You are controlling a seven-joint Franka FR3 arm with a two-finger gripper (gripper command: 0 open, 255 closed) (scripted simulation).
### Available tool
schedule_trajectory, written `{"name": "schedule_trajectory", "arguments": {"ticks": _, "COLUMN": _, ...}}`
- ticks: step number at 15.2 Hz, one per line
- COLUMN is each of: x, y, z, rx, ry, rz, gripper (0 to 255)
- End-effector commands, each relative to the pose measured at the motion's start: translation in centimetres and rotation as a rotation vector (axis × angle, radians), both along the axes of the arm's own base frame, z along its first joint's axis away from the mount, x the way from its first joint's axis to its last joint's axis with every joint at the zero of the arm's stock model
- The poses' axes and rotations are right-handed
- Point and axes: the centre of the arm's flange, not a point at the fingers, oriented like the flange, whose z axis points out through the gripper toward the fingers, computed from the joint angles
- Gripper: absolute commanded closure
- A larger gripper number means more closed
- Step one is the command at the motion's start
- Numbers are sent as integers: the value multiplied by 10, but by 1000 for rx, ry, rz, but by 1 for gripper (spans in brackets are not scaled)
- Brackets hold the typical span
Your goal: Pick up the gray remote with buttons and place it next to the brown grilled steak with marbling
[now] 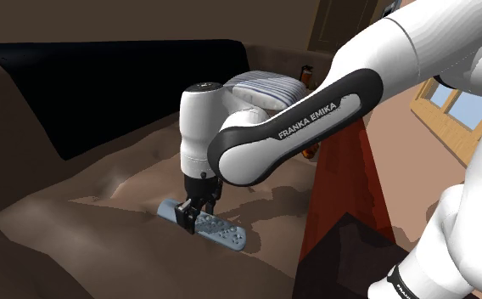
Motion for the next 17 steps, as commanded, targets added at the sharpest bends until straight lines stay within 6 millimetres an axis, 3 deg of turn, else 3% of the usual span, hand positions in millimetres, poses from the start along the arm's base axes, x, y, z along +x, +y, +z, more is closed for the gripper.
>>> {"name": "schedule_trajectory", "arguments": {"ticks": 1, "x": 0, "y": 0, "z": 5, "rx": 0, "ry": 0, "rz": 0, "gripper": 255}}
{"name": "schedule_trajectory", "arguments": {"ticks": 17, "x": 0, "y": 0, "z": 90, "rx": 0, "ry": 0, "rz": 0, "gripper": 255}}
